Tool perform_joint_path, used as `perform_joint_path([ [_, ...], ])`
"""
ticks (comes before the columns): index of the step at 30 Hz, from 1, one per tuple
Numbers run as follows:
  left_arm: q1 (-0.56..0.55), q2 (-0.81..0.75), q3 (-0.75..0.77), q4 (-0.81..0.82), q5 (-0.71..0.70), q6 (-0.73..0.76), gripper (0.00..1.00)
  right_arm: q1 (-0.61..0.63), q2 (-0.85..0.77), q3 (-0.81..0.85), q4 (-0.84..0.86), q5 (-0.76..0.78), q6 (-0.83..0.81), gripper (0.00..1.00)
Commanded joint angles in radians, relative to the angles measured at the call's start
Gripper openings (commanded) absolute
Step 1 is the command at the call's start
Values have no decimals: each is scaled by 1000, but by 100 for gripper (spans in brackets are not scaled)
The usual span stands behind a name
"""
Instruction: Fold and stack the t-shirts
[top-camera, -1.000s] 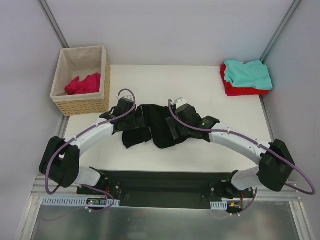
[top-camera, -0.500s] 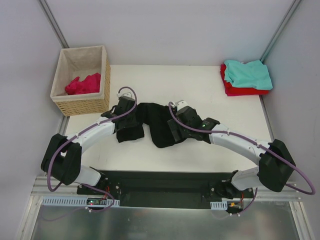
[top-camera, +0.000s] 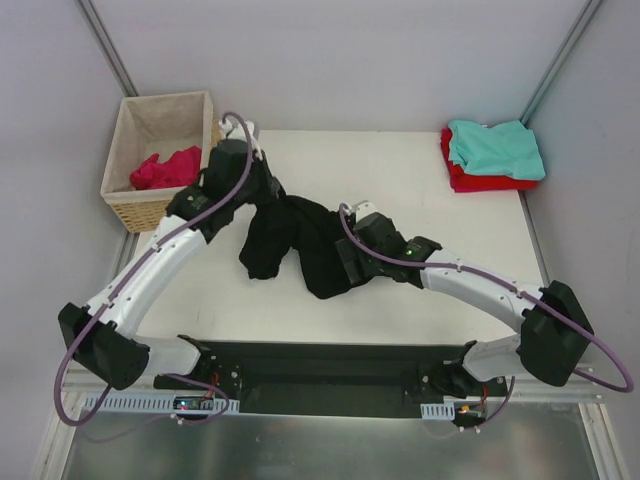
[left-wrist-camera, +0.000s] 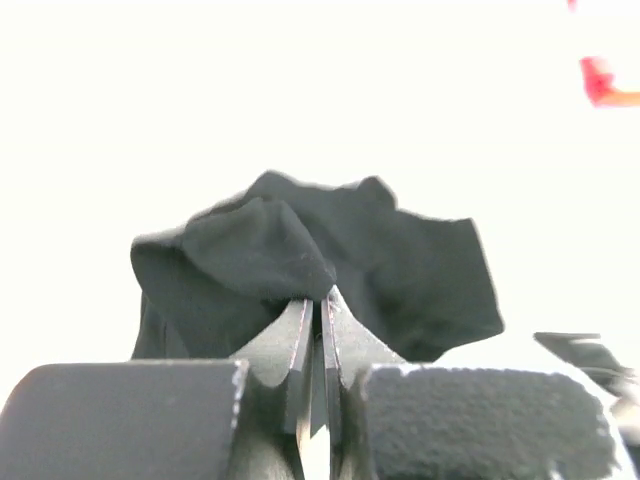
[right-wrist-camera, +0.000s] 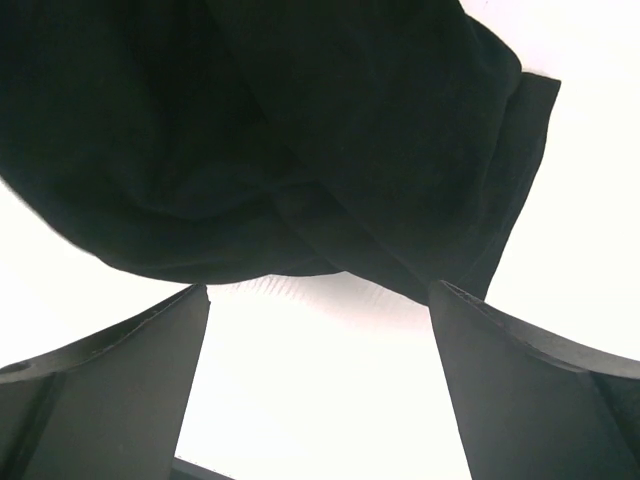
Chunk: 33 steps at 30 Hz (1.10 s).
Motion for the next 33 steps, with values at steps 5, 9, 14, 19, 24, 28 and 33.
perform_joint_path([
  [5, -14, 87, 600, -118, 239, 143, 0, 38, -53, 9, 10, 10, 26, 95],
  [9, -14, 165, 885, -137, 382, 146, 0, 47, -87, -13, 4, 27, 26, 95],
  [14, -14, 290, 1227, -189, 543, 137, 0, 47, -145, -27, -1, 51, 26, 95],
  [19, -14, 271, 1251, -187, 619, 117, 0, 49, -175, -33, 1, 68, 33, 95],
  [24, -32, 286, 1246, -167, 722, 69, 0, 58, -185, -34, 24, 81, 36, 95],
  [28, -52, 381, 1245, -163, 724, 59, 0, 89, -195, -28, 29, 116, 62, 95],
  [33, -163, 565, 1275, -115, 715, 105, 0, 113, -265, -53, 16, 159, 74, 95],
])
